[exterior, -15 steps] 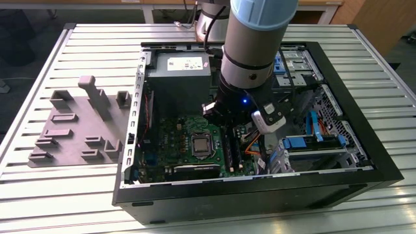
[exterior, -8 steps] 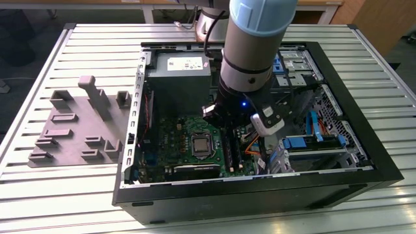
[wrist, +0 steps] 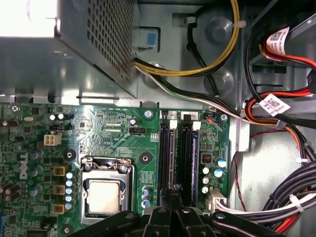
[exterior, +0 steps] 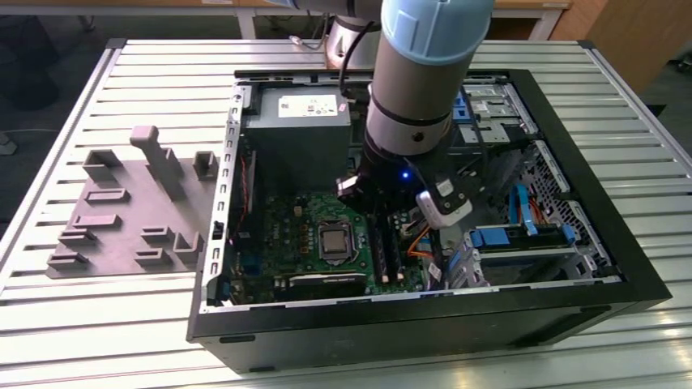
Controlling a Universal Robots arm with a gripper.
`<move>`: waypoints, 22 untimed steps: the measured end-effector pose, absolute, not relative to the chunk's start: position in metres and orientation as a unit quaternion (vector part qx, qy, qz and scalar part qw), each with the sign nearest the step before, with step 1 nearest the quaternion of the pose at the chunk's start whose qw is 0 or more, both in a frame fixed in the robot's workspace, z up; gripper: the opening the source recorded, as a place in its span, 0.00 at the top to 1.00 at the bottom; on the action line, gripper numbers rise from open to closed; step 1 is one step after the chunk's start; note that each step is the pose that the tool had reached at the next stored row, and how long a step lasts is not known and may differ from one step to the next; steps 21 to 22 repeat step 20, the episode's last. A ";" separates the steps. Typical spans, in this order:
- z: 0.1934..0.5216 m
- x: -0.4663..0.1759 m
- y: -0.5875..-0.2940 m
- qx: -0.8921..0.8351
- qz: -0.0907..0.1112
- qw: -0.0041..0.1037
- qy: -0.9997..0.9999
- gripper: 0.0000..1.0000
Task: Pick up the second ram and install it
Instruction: 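Press down the second ram until it locks into place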
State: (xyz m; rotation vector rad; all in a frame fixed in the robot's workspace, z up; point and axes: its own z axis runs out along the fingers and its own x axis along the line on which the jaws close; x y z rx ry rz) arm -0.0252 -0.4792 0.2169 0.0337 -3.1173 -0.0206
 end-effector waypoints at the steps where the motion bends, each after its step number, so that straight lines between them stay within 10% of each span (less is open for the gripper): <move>1: 0.216 -0.025 -0.479 0.011 -0.006 0.012 -1.000 0.89; 22: 0.240 -0.025 -0.479 0.011 -0.007 0.012 -1.000 0.89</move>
